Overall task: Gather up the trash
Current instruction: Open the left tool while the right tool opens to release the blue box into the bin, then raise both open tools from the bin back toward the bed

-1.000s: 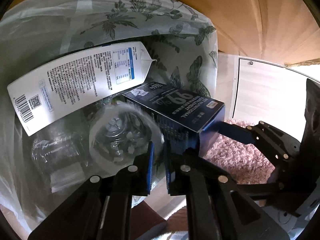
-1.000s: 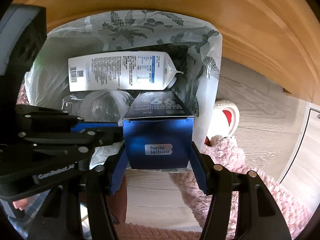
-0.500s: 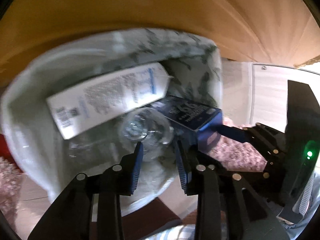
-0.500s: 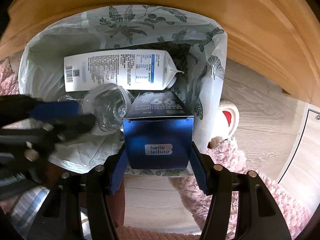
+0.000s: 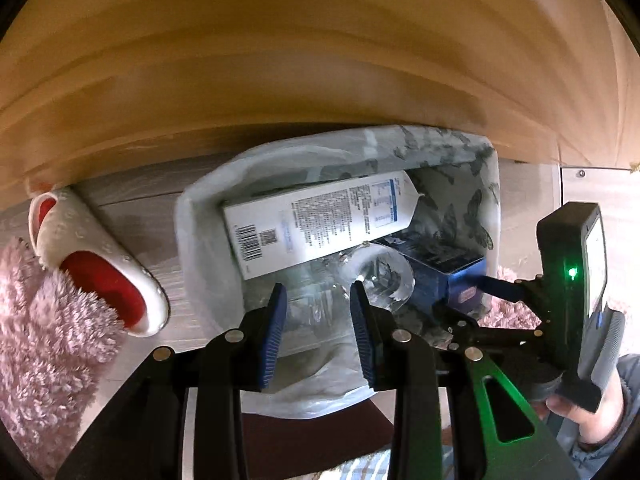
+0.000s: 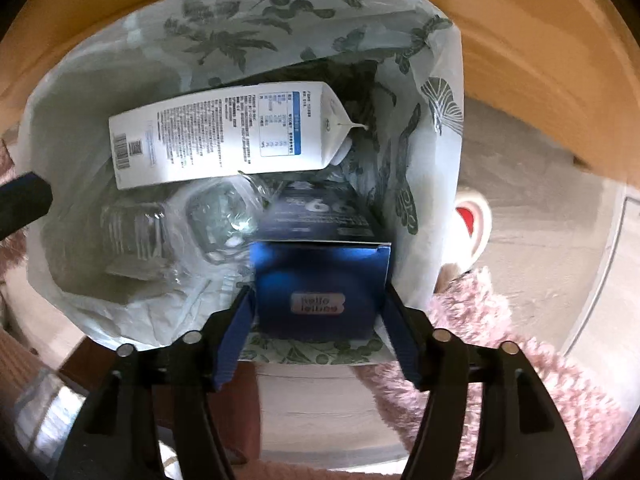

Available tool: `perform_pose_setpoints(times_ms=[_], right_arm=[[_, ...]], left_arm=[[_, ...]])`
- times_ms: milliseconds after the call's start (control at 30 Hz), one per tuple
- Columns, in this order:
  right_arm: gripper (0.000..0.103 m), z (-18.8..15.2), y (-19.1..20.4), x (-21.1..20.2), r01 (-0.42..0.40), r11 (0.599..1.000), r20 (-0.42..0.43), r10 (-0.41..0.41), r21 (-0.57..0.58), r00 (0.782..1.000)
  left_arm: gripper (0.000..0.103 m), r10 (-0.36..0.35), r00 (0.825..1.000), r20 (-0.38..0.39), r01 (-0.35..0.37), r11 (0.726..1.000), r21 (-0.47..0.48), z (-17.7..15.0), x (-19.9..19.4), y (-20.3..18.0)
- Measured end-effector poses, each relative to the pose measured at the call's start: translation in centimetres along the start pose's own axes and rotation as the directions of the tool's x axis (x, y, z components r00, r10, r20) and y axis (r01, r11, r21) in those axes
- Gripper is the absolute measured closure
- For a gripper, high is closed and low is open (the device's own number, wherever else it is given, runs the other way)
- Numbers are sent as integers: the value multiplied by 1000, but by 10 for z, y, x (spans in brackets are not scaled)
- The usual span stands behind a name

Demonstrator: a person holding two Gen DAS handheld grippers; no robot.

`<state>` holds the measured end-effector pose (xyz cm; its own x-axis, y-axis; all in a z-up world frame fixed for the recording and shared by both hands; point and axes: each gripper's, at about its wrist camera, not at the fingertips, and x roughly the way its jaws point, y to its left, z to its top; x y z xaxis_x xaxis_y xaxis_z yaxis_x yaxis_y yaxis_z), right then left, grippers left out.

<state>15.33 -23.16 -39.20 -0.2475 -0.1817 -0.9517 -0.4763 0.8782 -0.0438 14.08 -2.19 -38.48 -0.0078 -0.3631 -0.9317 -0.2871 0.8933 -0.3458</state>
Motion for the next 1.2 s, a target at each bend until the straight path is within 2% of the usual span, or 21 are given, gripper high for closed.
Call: perform_pose_setpoints(times_ms=[67,167,233,467,567,633,733,900,1000,1200], right_arm=[[25,-2,-1,-6,-7,1000,20,7,8,1000],[24,-5,-3,-16,-17,1000,59,16,15,998],[18,-8,-5,-21,-32,999,76,30,21,997],[13,-19,-7,-44,-66,998,165,63,13,984],[10,-21,-6,-55,-79,997,211,76,6,975],[10,-22,-5,-59,-81,997,235,78,4,969],[10,-24,-4,-67,-85,996,268,80,4,960],[10,-28,-4,-80,-85,996,333,75,15,940],[10,-31,-7,-86,-82,996,371,66,29,926],[8,-40,-11,-98,-97,994,455,61,55,888]], left_arm=[[73,3,1000,8,-3,1000,1,-1,2,-3],[73,7,1000,16,-7,1000,8,-4,-5,-3],[73,7,1000,18,-7,1000,10,-5,-5,-4],[72,16,999,31,-16,1000,12,-10,-12,-3],[58,17,999,48,-17,1000,16,-12,-18,-3],[55,22,998,65,-23,999,24,-14,-22,-4],[44,24,994,104,-27,999,33,-17,-29,-5],[11,32,983,180,-40,998,41,-22,-41,-5],[8,10,978,209,-19,999,42,-25,-47,-4],[8,-27,952,305,-5,995,101,-34,-66,-14]])
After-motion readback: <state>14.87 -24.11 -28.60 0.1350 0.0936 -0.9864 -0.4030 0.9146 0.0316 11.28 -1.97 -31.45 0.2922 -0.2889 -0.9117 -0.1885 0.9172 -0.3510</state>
